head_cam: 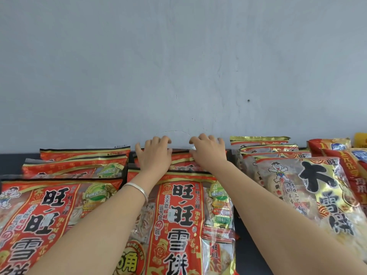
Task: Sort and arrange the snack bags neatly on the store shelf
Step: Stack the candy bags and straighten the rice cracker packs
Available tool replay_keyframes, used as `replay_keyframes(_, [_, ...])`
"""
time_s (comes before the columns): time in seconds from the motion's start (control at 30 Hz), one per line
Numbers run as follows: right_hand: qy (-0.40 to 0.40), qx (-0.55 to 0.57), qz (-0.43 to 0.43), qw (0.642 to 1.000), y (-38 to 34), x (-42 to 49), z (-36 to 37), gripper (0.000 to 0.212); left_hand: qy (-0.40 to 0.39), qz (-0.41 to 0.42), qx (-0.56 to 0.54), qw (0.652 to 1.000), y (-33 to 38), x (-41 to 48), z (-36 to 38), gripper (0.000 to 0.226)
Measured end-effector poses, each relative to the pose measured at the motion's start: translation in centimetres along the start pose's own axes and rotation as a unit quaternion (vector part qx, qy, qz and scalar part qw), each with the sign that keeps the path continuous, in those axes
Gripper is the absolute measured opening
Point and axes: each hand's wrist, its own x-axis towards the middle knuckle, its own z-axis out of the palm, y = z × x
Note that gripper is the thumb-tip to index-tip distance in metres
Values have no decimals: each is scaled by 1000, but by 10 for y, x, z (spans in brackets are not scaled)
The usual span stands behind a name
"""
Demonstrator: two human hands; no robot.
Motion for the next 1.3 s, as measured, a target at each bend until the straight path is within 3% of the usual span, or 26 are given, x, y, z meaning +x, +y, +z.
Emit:
replay_keyframes(0.17, [89,48,-44,994,-3,-18,-6,32,47,54,-22,997,13,-18,-12,29])
replay_keyframes(0.3, [91,73,-61,991,-1,-44,-7,30,32,61,-8,998,23,-44,-19,31])
replay_keyframes(0.4, [75,88,-41,992,3,-64,-2,33,23,22,-6,999,25,-71,-24,35])
replay_keyframes(0.6, [17,210,96,973,8,-111,1,53,-56,-106,-15,993,22,-131,-28,57])
replay_keyframes(0.7, [-12,339,156,928,5,-132,1,72,-85,-181,-31,979,22,-154,-28,69])
replay_keyframes(0.87, [-92,531,263,800,6,-151,8,93,-127,-218,-69,965,31,-174,-30,84])
replay_keyframes(0.93, [-112,555,256,784,6,-152,11,94,-141,-218,-53,964,37,-176,-32,86])
replay_keyframes(1.13, [-112,533,237,804,24,-138,2,74,-145,-203,6,968,63,-188,-32,84])
replay_keyframes(1.3, [-140,498,250,818,41,-132,-4,76,-153,-200,8,968,85,-191,-26,84])
